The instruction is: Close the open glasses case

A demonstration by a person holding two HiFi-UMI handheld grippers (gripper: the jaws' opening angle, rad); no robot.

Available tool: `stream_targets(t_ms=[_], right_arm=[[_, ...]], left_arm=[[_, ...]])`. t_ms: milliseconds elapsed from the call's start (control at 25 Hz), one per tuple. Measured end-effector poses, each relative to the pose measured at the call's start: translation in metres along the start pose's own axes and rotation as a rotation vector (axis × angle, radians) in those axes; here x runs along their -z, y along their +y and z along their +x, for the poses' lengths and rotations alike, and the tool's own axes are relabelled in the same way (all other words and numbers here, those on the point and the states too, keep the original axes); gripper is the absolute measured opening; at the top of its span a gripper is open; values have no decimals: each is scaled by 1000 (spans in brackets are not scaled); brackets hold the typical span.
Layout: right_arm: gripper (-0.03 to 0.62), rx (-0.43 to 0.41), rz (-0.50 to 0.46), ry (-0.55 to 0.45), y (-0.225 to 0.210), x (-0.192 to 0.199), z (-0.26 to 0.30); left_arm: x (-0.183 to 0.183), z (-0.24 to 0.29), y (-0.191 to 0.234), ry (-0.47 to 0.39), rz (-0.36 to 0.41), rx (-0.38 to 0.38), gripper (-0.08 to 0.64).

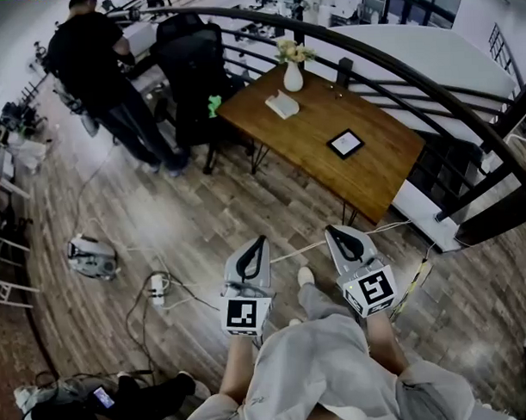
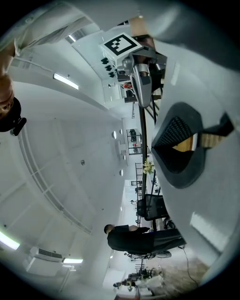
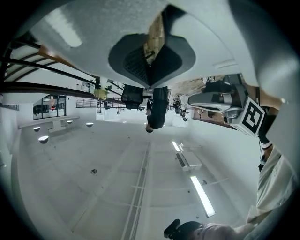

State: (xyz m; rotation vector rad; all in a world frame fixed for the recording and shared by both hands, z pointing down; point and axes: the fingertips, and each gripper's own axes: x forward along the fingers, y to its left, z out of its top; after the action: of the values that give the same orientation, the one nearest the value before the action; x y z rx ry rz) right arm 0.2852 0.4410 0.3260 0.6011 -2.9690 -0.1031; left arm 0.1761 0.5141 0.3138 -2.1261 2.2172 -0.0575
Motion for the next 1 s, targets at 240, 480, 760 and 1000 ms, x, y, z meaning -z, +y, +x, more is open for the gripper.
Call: stream_targets(t_ms=[240,480,760,1000], right_arm=[[3,-28,1,5,-43,-10,54],[3,-56,-3,-9,-89,-18,98],[3,-88,7,5,-134,-15,138],[3,-105,19,15,-164,-9,170]], left_arm=[[-4,57,32,13,0,-23,18],[-6,113,49,21,12,-50,18],[-3,172,62,34,-3,-76,18],[7,209,72,63,2,-85,18]])
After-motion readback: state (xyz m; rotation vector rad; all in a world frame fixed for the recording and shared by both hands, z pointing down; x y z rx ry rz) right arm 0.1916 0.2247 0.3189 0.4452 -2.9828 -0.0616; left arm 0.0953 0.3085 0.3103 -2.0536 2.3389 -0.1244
